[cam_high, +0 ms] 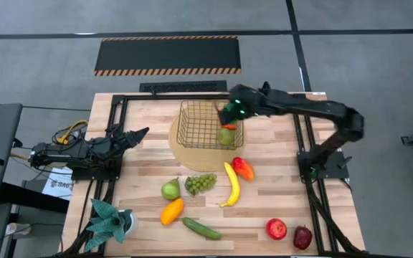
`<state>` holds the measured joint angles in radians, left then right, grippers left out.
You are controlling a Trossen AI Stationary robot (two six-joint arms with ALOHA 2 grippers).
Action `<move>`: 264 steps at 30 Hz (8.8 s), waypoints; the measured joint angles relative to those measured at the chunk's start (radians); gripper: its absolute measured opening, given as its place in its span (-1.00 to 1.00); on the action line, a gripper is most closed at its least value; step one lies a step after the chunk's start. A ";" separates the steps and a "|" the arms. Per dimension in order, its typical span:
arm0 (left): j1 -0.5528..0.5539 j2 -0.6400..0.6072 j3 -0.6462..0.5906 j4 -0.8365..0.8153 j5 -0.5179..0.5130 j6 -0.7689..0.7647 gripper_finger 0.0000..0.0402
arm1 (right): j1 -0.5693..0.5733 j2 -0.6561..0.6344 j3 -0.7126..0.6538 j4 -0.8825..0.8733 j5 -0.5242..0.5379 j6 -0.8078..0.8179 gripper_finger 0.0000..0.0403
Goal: Build produce basket
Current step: Put the green lime into the wire basket, then put the red apple into the wire basket
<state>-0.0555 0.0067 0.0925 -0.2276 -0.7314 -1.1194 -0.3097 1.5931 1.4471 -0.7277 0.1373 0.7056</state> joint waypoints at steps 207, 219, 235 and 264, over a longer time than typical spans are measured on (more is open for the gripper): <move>0.000 0.000 -0.002 -0.002 -0.039 0.016 0.63 | 0.367 -0.109 -0.100 -0.252 0.108 -0.161 0.45; 0.000 -0.001 -0.002 0.002 -0.032 0.031 0.63 | 0.112 0.060 -0.098 0.171 0.008 -0.447 0.45; 0.000 0.000 -0.001 0.002 -0.026 0.027 0.63 | 0.065 0.303 0.061 0.116 -0.067 -0.546 0.46; 0.000 0.000 0.000 -0.001 -0.036 0.016 0.63 | 0.043 0.345 0.070 -0.002 -0.147 -0.519 0.84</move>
<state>-0.0555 0.0063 0.0921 -0.2287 -0.7672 -1.1038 -0.2665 1.9381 1.5173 -0.7295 -0.0095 0.1863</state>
